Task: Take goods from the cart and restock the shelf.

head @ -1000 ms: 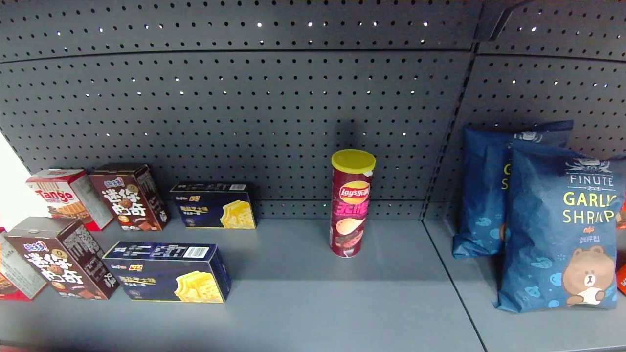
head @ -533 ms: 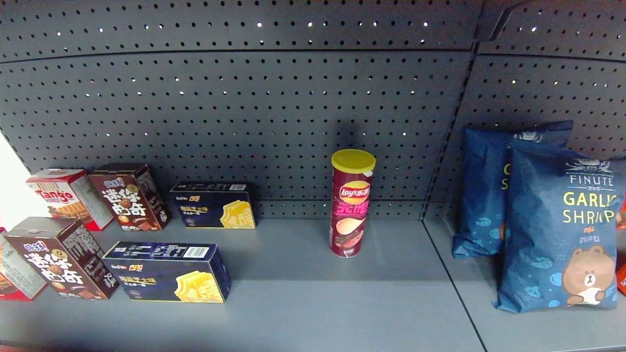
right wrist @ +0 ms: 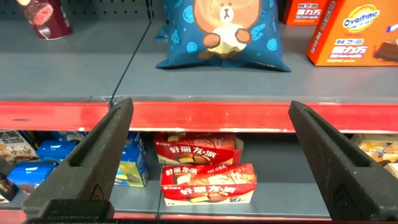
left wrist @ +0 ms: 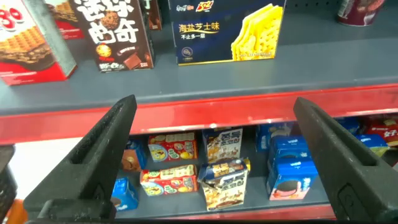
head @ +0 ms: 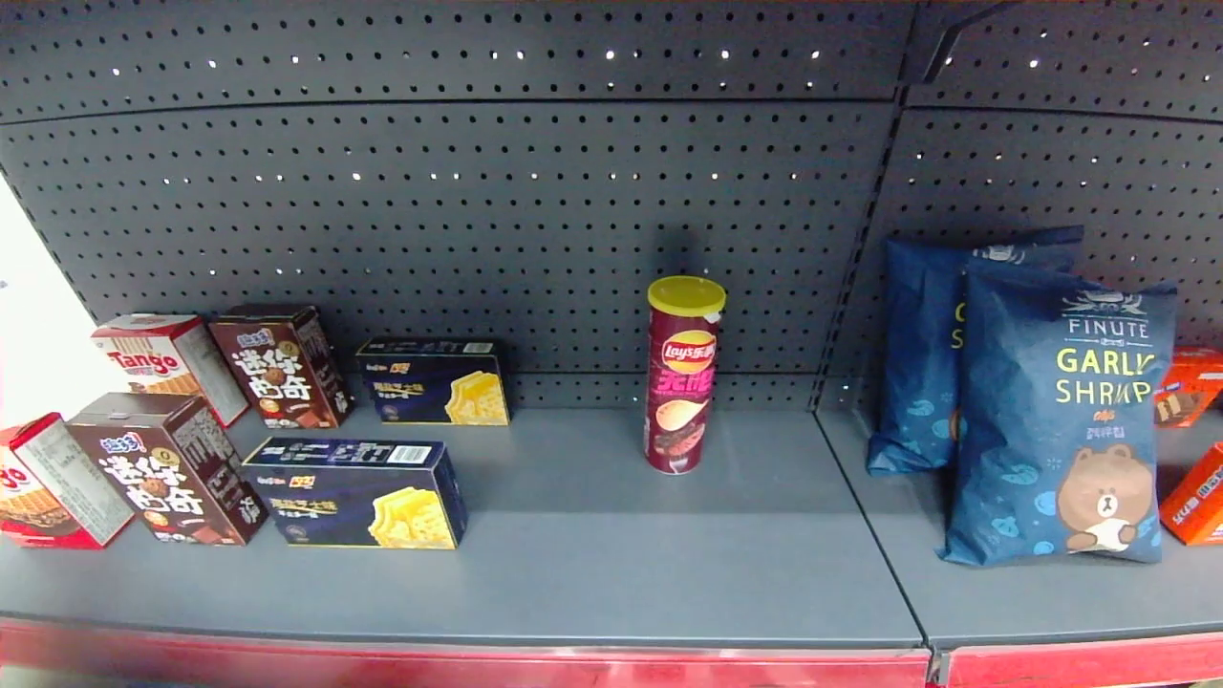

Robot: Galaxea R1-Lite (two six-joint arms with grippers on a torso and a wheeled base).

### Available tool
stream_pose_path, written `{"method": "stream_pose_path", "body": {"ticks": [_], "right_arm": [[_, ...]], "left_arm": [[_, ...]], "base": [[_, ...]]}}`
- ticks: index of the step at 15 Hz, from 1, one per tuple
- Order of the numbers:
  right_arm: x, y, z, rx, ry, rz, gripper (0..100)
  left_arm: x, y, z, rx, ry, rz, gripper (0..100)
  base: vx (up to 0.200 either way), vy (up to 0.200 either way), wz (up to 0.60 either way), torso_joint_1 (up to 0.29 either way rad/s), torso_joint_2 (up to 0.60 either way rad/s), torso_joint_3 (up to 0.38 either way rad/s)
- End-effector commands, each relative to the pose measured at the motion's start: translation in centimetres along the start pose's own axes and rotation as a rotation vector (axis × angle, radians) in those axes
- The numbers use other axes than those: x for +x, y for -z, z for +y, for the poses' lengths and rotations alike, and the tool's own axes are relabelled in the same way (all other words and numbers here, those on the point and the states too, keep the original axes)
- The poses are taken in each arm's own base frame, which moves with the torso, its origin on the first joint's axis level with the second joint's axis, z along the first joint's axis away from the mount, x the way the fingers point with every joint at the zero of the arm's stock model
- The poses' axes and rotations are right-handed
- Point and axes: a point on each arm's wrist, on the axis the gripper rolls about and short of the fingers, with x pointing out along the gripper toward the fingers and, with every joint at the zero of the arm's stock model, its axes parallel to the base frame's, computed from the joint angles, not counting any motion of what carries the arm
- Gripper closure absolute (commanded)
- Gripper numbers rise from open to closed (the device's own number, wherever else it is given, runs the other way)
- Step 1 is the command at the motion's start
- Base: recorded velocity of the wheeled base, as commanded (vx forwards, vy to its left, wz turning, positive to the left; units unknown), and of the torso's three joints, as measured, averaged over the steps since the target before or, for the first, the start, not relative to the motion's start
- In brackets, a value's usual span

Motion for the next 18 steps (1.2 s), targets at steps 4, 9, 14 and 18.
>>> {"method": "stream_pose_path", "body": {"ticks": [4,9,14,18], "right_arm": [[0.01,0.00,0.00,0.000,0.001,-0.001,0],[0.01,0.02,0.00,0.000,0.001,0.001,0],[0.01,0.02,0.00,0.000,0.001,0.001,0],[0.01,0.02,0.00,0.000,0.001,0.001,0]], "left_arm": [[0.01,0.01,0.00,-0.002,0.001,0.002,0],[0.00,-0.03,0.01,-0.001,-0.002,0.000,0],[0.00,-0.03,0.01,-0.002,-0.002,0.000,0],[0.00,-0.03,0.01,-0.004,-0.002,0.000,0]], "base": [[0.000,0.000,0.45,0.004,0.00,-0.004],[0.000,0.000,0.60,0.006,0.00,0.001],[0.000,0.000,0.60,0.003,0.00,0.000],[0.000,0.000,0.60,0.008,0.00,0.001]]}}
